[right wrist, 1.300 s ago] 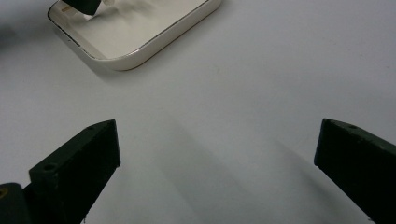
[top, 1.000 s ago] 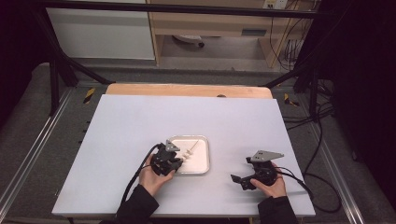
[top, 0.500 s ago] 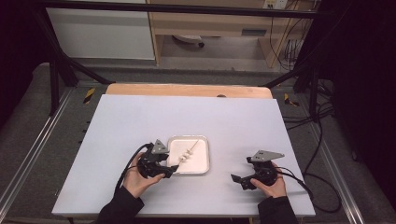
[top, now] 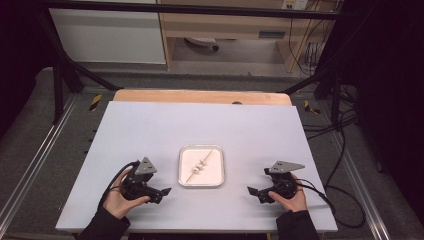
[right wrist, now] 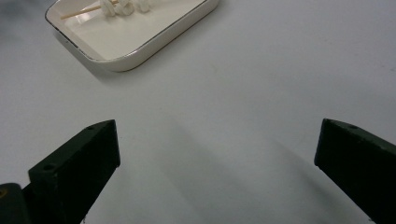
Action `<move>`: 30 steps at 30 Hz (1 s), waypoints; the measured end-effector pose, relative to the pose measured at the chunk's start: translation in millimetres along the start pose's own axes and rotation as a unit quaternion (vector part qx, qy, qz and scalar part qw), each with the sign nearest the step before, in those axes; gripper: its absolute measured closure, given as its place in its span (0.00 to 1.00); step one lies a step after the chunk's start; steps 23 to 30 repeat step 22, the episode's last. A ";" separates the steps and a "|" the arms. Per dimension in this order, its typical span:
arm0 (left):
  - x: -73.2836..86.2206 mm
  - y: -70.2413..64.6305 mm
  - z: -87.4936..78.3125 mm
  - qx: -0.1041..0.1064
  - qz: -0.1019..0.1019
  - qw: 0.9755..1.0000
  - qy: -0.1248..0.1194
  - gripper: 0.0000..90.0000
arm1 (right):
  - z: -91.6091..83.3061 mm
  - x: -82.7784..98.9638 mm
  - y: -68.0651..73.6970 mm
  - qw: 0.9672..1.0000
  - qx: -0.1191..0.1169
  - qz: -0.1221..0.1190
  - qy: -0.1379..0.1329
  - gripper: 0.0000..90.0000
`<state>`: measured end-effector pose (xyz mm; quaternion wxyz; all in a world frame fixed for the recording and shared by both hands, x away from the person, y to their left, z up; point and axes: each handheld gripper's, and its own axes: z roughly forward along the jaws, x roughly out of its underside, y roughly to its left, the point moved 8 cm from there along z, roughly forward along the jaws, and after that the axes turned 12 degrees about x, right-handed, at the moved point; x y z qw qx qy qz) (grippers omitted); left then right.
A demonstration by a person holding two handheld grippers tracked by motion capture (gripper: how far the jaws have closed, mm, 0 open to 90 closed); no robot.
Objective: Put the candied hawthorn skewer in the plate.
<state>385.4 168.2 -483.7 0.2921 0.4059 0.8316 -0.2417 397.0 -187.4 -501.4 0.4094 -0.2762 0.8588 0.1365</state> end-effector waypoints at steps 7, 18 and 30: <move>23.8 17.2 -17.7 -0.010 -0.027 0.999 -0.037 0.08 | 0.4 1.4 -1.2 1.000 0.001 0.000 0.002 0.01; 41.0 28.6 -24.1 -0.014 -0.048 0.997 -0.055 0.09 | 0.3 4.0 1.0 1.000 -0.004 0.001 0.008 0.01; 41.0 27.2 -22.4 -0.014 -0.043 0.998 -0.051 0.10 | -0.3 3.0 0.8 1.000 -0.005 0.003 0.004 0.01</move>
